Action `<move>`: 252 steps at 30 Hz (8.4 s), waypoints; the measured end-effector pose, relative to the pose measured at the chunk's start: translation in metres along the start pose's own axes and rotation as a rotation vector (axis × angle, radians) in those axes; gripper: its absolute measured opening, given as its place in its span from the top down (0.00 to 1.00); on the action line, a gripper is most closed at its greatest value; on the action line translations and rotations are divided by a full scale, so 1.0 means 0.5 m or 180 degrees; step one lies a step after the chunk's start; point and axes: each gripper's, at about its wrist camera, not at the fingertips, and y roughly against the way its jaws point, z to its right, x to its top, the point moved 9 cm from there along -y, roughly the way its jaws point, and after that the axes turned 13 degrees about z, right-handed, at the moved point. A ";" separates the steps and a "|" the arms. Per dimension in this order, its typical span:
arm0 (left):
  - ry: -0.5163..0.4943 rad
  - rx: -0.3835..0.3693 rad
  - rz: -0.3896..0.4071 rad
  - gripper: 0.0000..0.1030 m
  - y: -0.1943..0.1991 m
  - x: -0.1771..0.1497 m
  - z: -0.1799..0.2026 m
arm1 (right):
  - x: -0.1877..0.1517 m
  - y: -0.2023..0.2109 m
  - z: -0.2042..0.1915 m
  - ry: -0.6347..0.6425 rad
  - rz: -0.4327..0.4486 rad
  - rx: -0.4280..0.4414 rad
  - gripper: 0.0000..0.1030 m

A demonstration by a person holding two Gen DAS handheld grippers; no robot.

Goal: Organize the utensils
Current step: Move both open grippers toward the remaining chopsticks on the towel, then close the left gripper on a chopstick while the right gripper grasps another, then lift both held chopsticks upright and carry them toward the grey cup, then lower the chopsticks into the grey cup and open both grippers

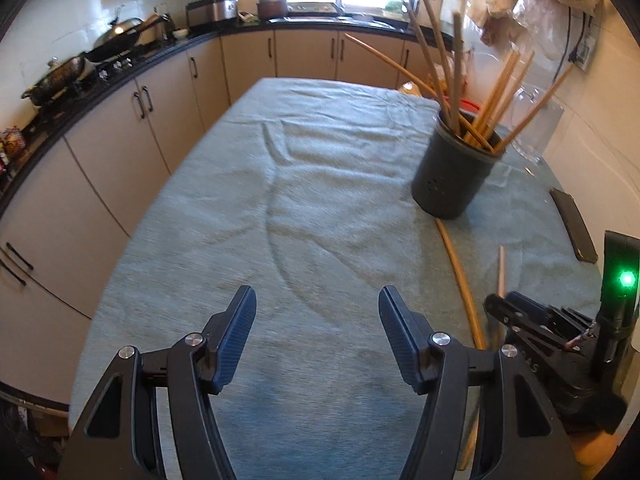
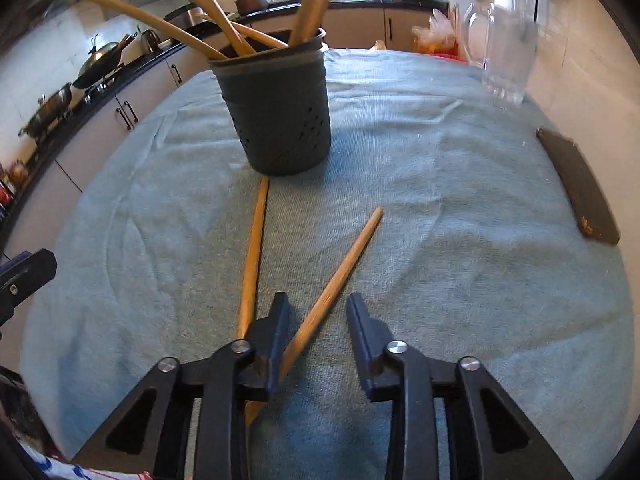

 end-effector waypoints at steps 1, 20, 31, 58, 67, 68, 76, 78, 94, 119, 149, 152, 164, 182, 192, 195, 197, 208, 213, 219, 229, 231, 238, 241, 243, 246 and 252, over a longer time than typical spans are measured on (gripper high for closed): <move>0.0002 -0.0047 -0.0044 0.39 -0.006 -0.005 0.011 | 0.000 0.001 0.003 0.0022 -0.0011 0.0002 0.83; -0.0537 -0.0602 -0.0424 0.43 -0.099 -0.053 0.244 | -0.025 0.045 0.138 -0.0066 0.0019 -0.0237 0.89; -0.0419 -0.0682 -0.0601 0.92 -0.113 -0.077 0.237 | -0.034 0.054 0.139 -0.0165 -0.0019 -0.0036 0.92; -0.0156 -0.0736 -0.1008 0.85 -0.175 -0.024 0.149 | 0.001 0.003 0.140 0.0206 -0.0651 -0.0029 0.84; -0.0152 -0.0726 -0.0936 0.85 -0.187 -0.014 0.157 | 0.033 -0.030 0.121 0.0334 -0.0663 -0.0060 0.87; -0.0165 -0.0718 -0.0914 0.92 -0.184 -0.017 0.159 | 0.034 -0.030 0.119 0.0346 -0.0627 -0.0070 0.89; -0.0100 -0.0744 -0.0423 0.95 -0.101 0.036 0.141 | 0.076 0.025 0.109 0.0251 -0.0148 0.0037 0.95; -0.0086 -0.0782 -0.0275 0.95 -0.067 0.054 0.134 | 0.100 0.062 0.103 0.0225 0.0048 0.0074 0.95; -0.0385 -0.1061 0.0851 0.95 0.222 0.113 0.147 | 0.157 0.324 0.031 0.0230 0.1065 0.0299 0.94; -0.0440 -0.0595 -0.0752 0.85 -0.225 0.002 0.161 | 0.164 0.287 0.035 0.0055 0.0844 0.0466 0.94; -0.0062 -0.1207 0.1211 1.00 0.284 0.166 0.137 | 0.196 0.403 -0.020 0.0135 0.1316 0.0613 0.94; -0.0095 -0.1226 0.1326 1.00 0.311 0.173 0.141 | 0.194 0.403 -0.019 0.0136 0.1316 0.0620 0.94; -0.0386 -0.1021 0.0391 0.71 0.081 0.098 0.169 | 0.195 0.364 0.007 0.0001 0.1182 0.0643 0.94; -0.0660 -0.0704 -0.0521 0.96 -0.233 0.015 0.221 | 0.214 0.302 0.031 -0.0111 0.0965 0.0678 0.94; -0.0374 -0.0950 0.0268 0.96 -0.021 0.081 0.173 | 0.222 0.316 0.022 -0.0101 0.1067 0.0686 0.94; -0.0313 -0.0996 0.0600 0.96 0.051 0.113 0.161 | 0.220 0.329 0.012 -0.0079 0.1121 0.0700 0.94; -0.0277 -0.1029 0.0774 0.96 0.096 0.131 0.160 | 0.215 0.339 0.003 -0.0060 0.1161 0.0701 0.94; -0.0089 -0.1144 0.1232 0.96 0.227 0.159 0.139 | 0.199 0.374 -0.019 0.0013 0.1221 0.0732 0.94; -0.0023 -0.1176 0.1300 0.96 0.251 0.170 0.139 | 0.199 0.379 -0.021 0.0019 0.1230 0.0752 0.94; -0.0027 -0.1201 0.1425 0.96 0.276 0.189 0.148 | 0.204 0.389 -0.024 0.0046 0.1260 0.0774 0.94; 0.0068 -0.1228 0.1535 0.96 0.286 0.257 0.146 | 0.245 0.400 -0.026 0.0132 0.1376 0.0749 0.94; 0.0073 -0.1224 0.1569 0.96 0.292 0.277 0.144 | 0.261 0.405 -0.028 0.0162 0.1413 0.0743 0.94; 0.0060 -0.1192 0.1794 0.96 0.321 0.389 0.151 | 0.365 0.440 -0.037 0.0217 0.1698 0.0720 0.94; 0.0077 -0.1131 0.1891 0.96 0.320 0.449 0.154 | 0.422 0.447 -0.040 0.0174 0.1821 0.0732 0.94; 0.0116 -0.1136 0.1900 0.96 0.313 0.484 0.159 | 0.463 0.446 -0.042 0.0128 0.1890 0.0745 0.94; 0.0150 -0.1078 0.1949 0.96 0.295 0.531 0.167 | 0.514 0.436 -0.048 0.0113 0.1989 0.0708 0.94; 0.0126 -0.0889 0.1938 0.96 0.214 0.572 0.194 | 0.560 0.373 -0.059 0.0152 0.2011 0.0539 0.94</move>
